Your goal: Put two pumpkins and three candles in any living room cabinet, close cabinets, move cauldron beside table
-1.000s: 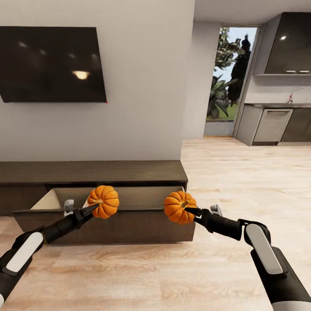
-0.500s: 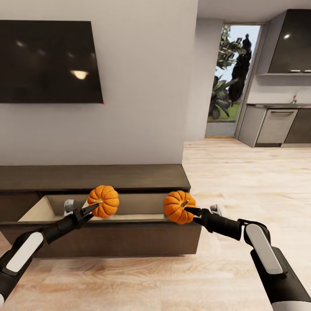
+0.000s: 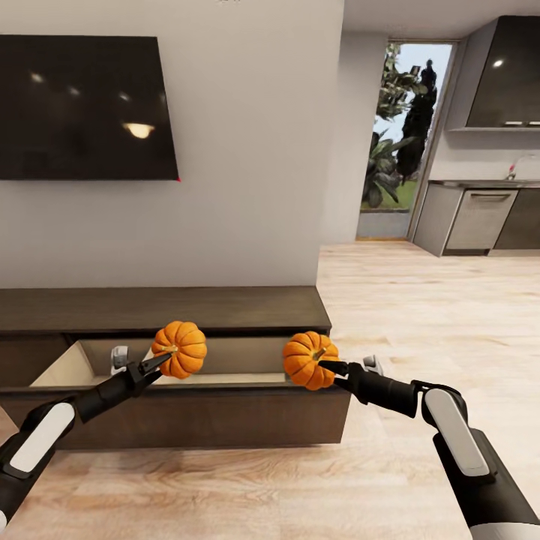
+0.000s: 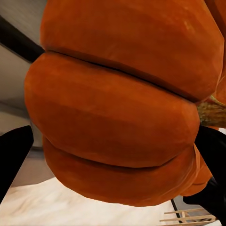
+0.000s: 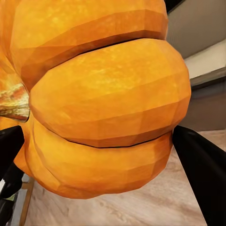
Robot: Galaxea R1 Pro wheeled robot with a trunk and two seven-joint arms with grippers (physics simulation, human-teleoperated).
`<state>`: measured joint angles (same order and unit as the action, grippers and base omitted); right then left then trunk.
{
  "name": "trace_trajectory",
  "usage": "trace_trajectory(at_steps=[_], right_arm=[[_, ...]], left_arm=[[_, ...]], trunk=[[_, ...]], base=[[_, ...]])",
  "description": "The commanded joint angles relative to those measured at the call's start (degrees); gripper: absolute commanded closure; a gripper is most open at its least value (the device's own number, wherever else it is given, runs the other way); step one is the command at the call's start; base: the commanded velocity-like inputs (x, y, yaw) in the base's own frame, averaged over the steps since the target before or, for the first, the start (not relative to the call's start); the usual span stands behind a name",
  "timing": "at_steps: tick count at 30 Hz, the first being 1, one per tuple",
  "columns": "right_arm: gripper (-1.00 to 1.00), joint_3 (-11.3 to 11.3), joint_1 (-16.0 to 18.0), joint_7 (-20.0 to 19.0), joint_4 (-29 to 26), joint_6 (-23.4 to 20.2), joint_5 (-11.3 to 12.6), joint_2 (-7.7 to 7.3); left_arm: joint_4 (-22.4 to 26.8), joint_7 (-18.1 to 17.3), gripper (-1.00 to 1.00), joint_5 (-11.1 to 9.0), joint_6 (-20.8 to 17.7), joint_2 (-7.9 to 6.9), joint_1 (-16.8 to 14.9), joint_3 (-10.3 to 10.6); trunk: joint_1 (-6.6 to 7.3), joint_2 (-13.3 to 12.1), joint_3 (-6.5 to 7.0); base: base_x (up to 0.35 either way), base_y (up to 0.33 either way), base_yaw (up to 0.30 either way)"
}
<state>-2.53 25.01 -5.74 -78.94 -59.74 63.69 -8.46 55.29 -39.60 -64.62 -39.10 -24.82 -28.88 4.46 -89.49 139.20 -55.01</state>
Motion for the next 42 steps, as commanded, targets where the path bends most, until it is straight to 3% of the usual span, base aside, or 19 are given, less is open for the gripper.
trace_trajectory(at_steps=[1, 9, 13, 16, 22, 29, 33, 42], right_arm=[[1.00, 0.0, 0.0, -0.5, 0.0, -0.3, -0.4, 0.01], [1.00, 0.3, 0.0, 0.1, 0.1, -0.3, -0.4, 0.12], [1.00, 0.4, 0.4, 5.8, 0.1, -0.3, -0.3, 0.59], [1.00, 0.5, 0.8, 10.1, 0.1, -0.3, -0.3, 1.99], [1.00, 0.5, 1.7, 14.2, 1.8, 0.4, -0.3, 2.88], [1.00, 1.3, 1.9, 15.0, 3.2, 1.3, -0.3, 3.01], [1.00, 3.2, 2.1, 15.0, 3.3, 2.4, -0.3, 3.50], [1.00, 5.4, 2.5, 15.1, 3.2, 3.4, -1.1, 5.85]], left_arm=[[0.0, 0.2, 1.00, -0.5, -0.4, -0.05, 0.0, 0.1], [0.0, 1.9, 1.00, -0.4, -0.3, -0.03, -0.1, 0.1], [0.5, 7.7, 1.00, -0.3, -0.3, 0.02, -0.1, 0.0], [0.8, 11.6, 1.00, 0.1, -0.1, 0.08, -0.1, 0.1], [2.5, 19.3, 1.00, 0.4, 0.3, 0.12, -0.1, 0.3], [12.2, 27.9, 1.00, 0.6, 0.4, 0.30, 0.1, 0.7], [15.7, 32.6, 1.00, 0.7, 0.5, 1.95, 0.1, 0.8], [18.1, 35.6, 1.00, 0.9, 0.5, 2.87, 0.1, 0.9]], trunk=[[0.24, -0.4, 0.13], [2.00, -3.6, 1.56], [2.87, -5.2, 2.28], [3.53, -6.4, 2.82], [4.85, -8.8, 3.90], [6.39, -11.6, 5.16], [7.27, -13.2, 5.87], [9.24, -16.8, 7.49]], base=[[0.000, 0.000, 0.000], [0.000, 0.000, 0.000], [0.000, 0.000, 0.000], [0.000, 0.000, 0.000], [0.000, 0.000, 0.000], [0.000, 0.000, 0.000], [0.000, 0.000, 0.000], [0.000, 0.000, 0.000]])
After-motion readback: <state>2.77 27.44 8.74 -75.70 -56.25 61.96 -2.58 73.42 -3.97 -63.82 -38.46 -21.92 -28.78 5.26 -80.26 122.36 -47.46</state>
